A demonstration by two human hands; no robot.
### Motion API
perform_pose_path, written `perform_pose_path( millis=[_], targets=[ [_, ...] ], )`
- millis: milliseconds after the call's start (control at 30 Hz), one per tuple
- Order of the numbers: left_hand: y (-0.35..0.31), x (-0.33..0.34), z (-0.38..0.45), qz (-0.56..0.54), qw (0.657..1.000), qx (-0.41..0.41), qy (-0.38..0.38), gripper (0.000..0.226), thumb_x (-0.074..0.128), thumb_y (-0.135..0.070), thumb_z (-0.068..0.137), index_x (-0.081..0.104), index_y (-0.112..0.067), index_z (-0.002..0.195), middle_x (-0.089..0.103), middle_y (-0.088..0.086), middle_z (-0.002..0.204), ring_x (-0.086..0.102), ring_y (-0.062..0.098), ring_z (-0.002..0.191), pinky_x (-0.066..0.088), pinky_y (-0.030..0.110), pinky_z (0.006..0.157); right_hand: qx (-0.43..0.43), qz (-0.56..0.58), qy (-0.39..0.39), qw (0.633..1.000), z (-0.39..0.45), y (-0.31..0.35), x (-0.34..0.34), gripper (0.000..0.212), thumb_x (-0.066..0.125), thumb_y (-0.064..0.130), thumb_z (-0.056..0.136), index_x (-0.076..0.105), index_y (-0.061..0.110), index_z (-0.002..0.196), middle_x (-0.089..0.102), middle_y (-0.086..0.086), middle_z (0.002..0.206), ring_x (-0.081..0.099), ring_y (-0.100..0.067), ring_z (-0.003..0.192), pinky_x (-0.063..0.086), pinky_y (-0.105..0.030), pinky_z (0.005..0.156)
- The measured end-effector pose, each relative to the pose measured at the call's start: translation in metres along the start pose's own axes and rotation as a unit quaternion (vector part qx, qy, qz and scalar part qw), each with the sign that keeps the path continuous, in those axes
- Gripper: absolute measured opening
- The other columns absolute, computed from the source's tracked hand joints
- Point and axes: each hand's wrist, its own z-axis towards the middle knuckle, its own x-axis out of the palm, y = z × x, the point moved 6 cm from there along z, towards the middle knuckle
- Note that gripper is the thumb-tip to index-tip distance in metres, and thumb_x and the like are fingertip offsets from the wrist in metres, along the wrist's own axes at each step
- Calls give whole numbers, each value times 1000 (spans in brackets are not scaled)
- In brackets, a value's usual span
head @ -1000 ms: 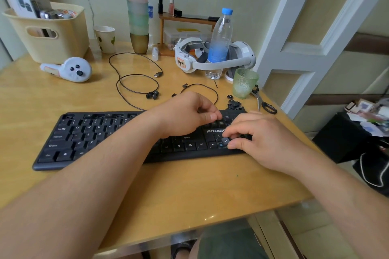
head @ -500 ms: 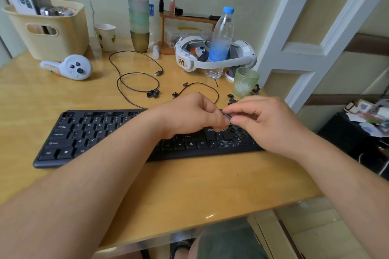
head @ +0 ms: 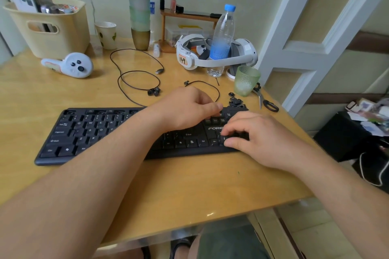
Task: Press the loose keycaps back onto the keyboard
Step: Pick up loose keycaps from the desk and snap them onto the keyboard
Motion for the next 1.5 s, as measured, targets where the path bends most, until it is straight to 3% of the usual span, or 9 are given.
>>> perform_pose_path(
  millis=[133,267,367,567,900,1000,1133,1333,1500],
  targets=[
    [-1,0,-1,26,999,18,-22,46,54,-66,97,78,-26,98,75,1,84,68,17,85,58,43,83,13,19,-12,1000,-5,-4,7,19,73,39,91,76,41,110,58,22,105,51,-4,109,40,-25,96],
    [-3,0,-1,36,999,22,-30,40,56,-66,96,78,-33,103,75,-6,87,67,11,87,58,39,85,36,54,-48,997,-3,-7,7,15,79,35,87,80,41,100,61,20,96,52,-4,104,39,-23,93],
    [-3,2,0,41,998,27,-29,37,58,-64,96,78,-35,103,75,-7,88,67,10,87,58,36,84,50,50,-29,997,1,-5,5,11,79,34,88,80,40,98,63,21,95,52,-6,104,40,-24,94],
    [-4,9,0,96,994,51,-8,24,65,-57,94,77,-37,102,70,-18,87,62,-1,85,50,24,74,48,-24,4,999,8,2,2,10,76,33,90,81,37,98,62,15,88,51,-13,101,43,-44,102],
    [-5,14,3,137,986,89,-5,9,66,-42,93,74,-41,96,64,-22,78,55,-7,75,35,15,61,10,-206,82,975,20,34,0,12,63,29,95,75,34,96,60,15,98,54,-14,109,39,-42,103],
    [-5,13,3,136,986,93,-9,10,65,-43,94,75,-41,97,65,-21,79,57,-5,76,38,18,63,49,-175,71,981,21,32,2,11,68,26,92,70,31,82,65,14,95,57,-15,103,46,-41,100],
    [-4,12,4,135,987,92,-15,11,66,-45,93,75,-42,98,69,-19,85,60,-3,81,42,19,66,121,-74,50,989,13,22,-4,6,77,24,89,76,29,86,65,17,87,59,-13,97,54,-38,91],
    [-7,15,2,153,983,102,-15,7,67,-39,92,70,-45,89,66,-21,79,57,-4,78,38,18,62,57,-192,68,977,16,41,3,32,66,17,91,52,31,66,59,13,88,53,-18,99,43,-40,98],
    [-5,12,3,144,984,98,-24,11,67,-41,92,76,-40,97,70,-19,85,59,-2,83,40,18,66,81,-81,32,993,6,24,5,13,69,20,94,72,25,82,67,11,95,59,-16,101,51,-38,94]
  ],
)
